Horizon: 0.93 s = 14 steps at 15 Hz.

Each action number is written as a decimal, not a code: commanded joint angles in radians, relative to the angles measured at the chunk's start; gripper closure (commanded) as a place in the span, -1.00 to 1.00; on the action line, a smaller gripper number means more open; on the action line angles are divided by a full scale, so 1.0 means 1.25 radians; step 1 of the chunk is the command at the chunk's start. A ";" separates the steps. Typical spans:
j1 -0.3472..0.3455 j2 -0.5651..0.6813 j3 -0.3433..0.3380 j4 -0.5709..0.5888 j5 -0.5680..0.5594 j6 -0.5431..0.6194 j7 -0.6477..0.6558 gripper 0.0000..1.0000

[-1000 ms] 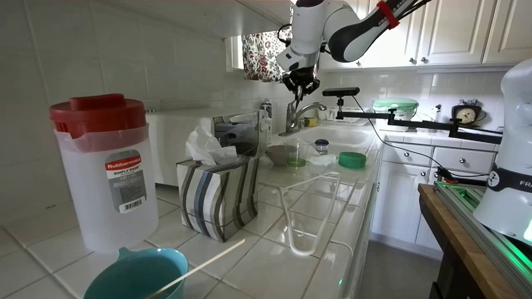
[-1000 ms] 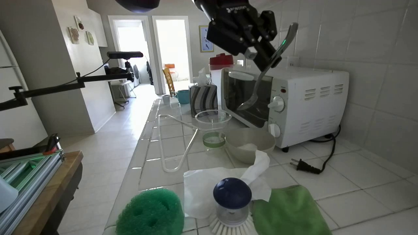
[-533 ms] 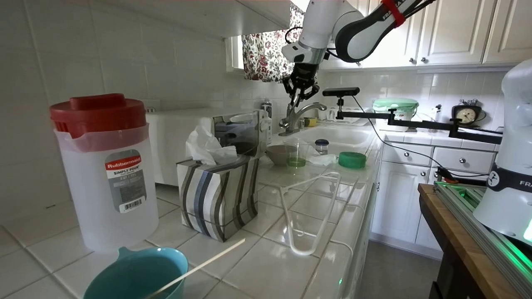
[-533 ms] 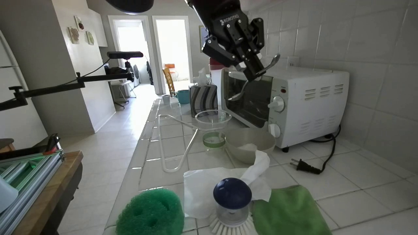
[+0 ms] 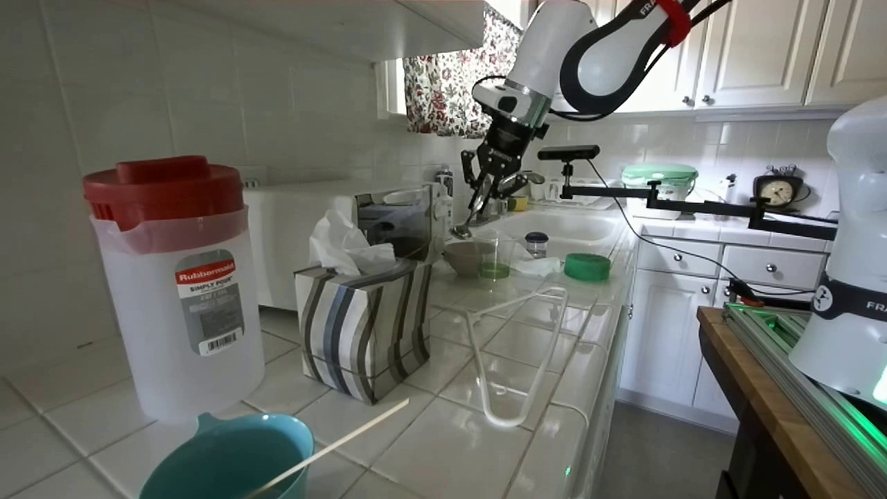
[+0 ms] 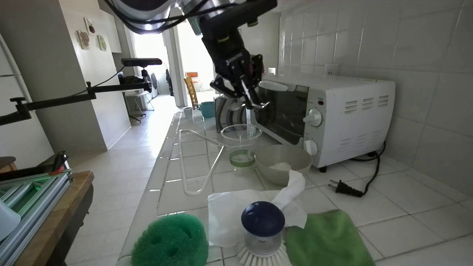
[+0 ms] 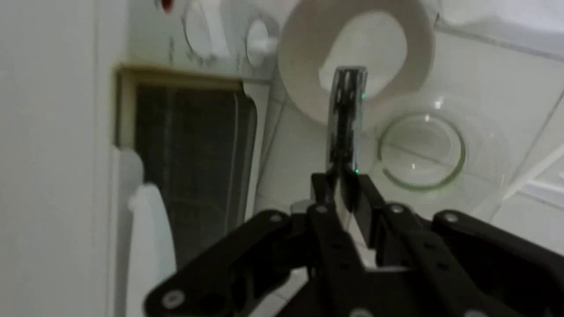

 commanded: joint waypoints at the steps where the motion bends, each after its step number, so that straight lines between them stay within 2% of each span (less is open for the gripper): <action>1: 0.106 -0.044 -0.021 -0.027 0.220 -0.054 -0.165 0.91; 2: 0.121 -0.052 -0.027 -0.013 0.283 -0.087 -0.216 0.91; 3: 0.108 -0.050 -0.025 0.005 0.333 -0.111 -0.262 0.91; 4: 0.104 -0.058 -0.036 0.016 0.347 -0.137 -0.279 0.91; 5: 0.075 -0.066 -0.027 0.028 0.359 -0.167 -0.301 0.91; 9: 0.029 -0.064 -0.049 0.069 0.332 -0.274 -0.312 0.91; 14: 0.012 -0.040 -0.038 0.093 0.317 -0.362 -0.305 0.91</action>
